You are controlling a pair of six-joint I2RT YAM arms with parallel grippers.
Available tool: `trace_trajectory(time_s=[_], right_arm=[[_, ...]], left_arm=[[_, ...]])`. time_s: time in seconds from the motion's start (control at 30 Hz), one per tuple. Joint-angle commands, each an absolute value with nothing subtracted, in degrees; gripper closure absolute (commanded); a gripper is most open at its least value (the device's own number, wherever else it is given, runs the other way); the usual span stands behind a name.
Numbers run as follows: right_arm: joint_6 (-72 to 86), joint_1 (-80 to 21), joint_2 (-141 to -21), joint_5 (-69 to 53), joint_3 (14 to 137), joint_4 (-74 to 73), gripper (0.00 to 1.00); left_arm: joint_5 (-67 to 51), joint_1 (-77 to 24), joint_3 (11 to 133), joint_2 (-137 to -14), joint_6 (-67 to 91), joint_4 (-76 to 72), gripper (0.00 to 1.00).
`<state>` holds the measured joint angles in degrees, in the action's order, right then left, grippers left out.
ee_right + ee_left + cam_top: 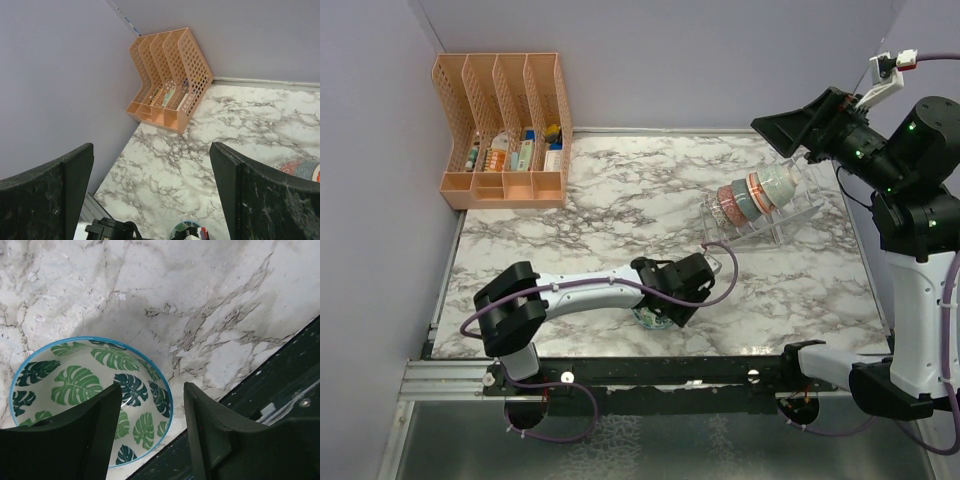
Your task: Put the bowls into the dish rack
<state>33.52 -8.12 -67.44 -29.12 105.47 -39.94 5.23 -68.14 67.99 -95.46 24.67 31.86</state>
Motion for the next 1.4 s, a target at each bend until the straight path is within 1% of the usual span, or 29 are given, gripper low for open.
trace_trajectory(time_s=[0.0,0.03,0.13,0.17,0.23,0.3,0.37,0.4,0.43,0.47,0.57,0.73,0.9,1.03,1.13,1.27,1.37], right_arm=[[32.54,-7.73,-66.53,-28.92,105.67,-40.84,0.0],[32.44,-7.73,-66.53,-28.83,105.76,-40.93,0.0],[32.21,-7.69,-66.33,-28.57,105.79,-41.21,0.0],[32.17,-7.73,-66.23,-28.5,105.65,-41.22,0.0],[32.21,-7.73,-66.06,-28.47,105.33,-41.15,0.0],[32.25,-7.68,-65.88,-28.46,105.0,-41.05,0.01],[32.17,-7.73,-65.7,-28.4,104.86,-41.05,0.0],[32.17,-7.72,-65.74,-28.39,104.79,-41.04,0.0],[32.09,-7.73,-65.66,-28.3,104.75,-41.11,0.0],[32.08,-7.69,-65.58,-28.3,104.7,-41.13,0.0],[31.91,-7.73,-65.48,-28.0,104.45,-41.13,0.0],[32.31,-7.71,-65.13,-27.34,103.77,-40.64,0.0],[33.15,-7.73,-65.3,-27.22,104.35,-39.71,0.0],[34.36,-7.73,-66.27,-27.94,107.58,-38.37,0.0],[35.45,-7.73,-67.4,-27.66,111.36,-37.49,0.0],[38.11,-7.71,-67.77,-27.2,113.57,-34.41,0.0],[39.47,-7.73,-67.97,-27.74,113.89,-32.7,0.0]], left_arm=[[6.17,-68.64,65.91,-96.85,22.04,30.6,0.46],[6.23,-68.71,65.58,-98.32,21.89,30.59,0.47],[6.85,-68.86,64.99,-99.16,21.62,30.82,0.61],[7.07,-68.9,64.76,-99.36,21.51,30.85,0.64],[7.38,-68.99,63.97,-99.89,21.4,30.61,0.67],[7.57,-69.13,63.36,-100.67,21.31,30.5,0.69],[7.92,-69.39,62.76,-101.04,21.38,30.38,0.74],[8.11,-69.43,62.49,-101.07,21.36,30.2,0.78],[8.31,-69.58,62.34,-100.83,21.38,30.16,0.87],[8.58,-69.55,62.44,-100.53,21.38,30.38,1.0],[9.95,-69.61,65.31,-98.98,21.08,32.22,1.0],[11.82,-69.61,73.62,-96.09,19.9,36.02,1.0],[9.42,-68.89,80.92,-93.84,21.8,36.25,1.0],[3.95,-65.26,85.85,-91.53,24.03,33.82,1.0],[-2.79,-59.41,87.47,-89.3,28.19,28.07,1.0],[-12.22,-52.41,85.67,-86.18,39.35,13.1,1.0],[-17.74,-49.19,85.56,-86.89,48.15,1.44,1.0]])
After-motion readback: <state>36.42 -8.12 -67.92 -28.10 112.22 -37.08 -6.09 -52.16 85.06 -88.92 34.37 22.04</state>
